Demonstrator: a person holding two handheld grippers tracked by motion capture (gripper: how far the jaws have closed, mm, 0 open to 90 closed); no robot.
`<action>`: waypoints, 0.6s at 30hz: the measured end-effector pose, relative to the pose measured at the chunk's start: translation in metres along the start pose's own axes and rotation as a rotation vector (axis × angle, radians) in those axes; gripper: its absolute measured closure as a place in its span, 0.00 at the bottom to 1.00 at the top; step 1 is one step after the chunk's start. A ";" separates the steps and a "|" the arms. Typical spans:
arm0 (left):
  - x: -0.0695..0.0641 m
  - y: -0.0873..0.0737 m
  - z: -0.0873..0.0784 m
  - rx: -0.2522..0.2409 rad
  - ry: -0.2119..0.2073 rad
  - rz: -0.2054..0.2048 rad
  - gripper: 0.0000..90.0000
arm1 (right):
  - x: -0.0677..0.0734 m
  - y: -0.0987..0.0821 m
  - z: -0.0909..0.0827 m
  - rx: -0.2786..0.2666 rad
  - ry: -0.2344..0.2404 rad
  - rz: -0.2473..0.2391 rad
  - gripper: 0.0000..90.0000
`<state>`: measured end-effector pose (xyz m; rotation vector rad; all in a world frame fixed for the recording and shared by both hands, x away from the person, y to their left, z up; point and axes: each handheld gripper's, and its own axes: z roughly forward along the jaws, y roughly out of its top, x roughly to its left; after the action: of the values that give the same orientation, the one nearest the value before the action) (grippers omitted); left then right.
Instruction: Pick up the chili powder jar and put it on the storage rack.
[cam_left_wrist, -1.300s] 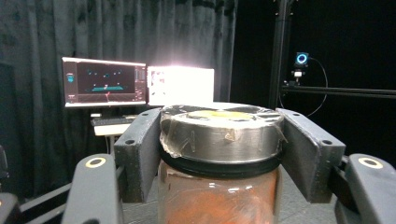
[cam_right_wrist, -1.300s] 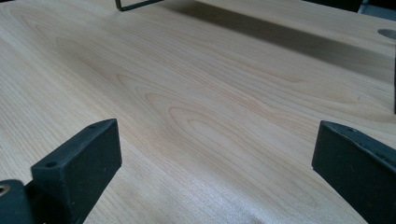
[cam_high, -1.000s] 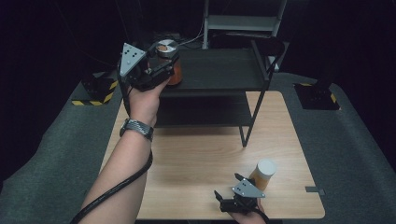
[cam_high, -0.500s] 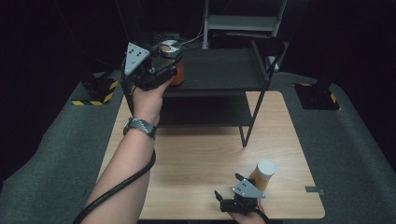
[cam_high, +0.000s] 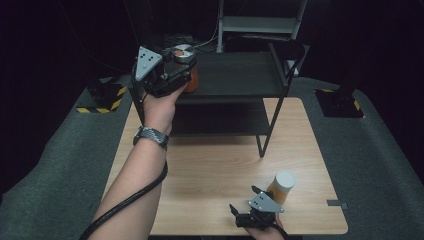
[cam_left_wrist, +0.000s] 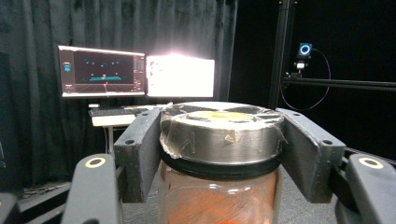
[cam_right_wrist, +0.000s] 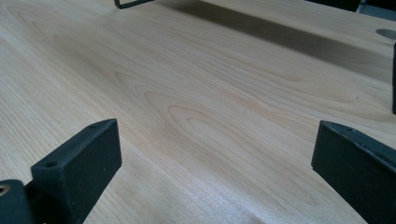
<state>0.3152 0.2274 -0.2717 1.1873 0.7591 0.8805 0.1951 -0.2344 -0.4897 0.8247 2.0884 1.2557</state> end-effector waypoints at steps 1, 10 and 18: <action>0.000 -0.001 0.000 -0.002 0.000 -0.002 0.38 | 0.000 0.000 0.000 -0.001 -0.001 0.001 0.01; -0.001 0.000 -0.001 0.001 0.008 -0.004 0.37 | 0.000 0.000 0.000 -0.001 0.002 0.001 0.01; -0.006 0.008 -0.002 0.036 0.030 -0.046 0.08 | -0.001 -0.001 -0.001 -0.006 0.004 0.001 0.01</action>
<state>0.3096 0.2239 -0.2643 1.1864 0.8265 0.8516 0.1949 -0.2357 -0.4903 0.8212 2.0873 1.2643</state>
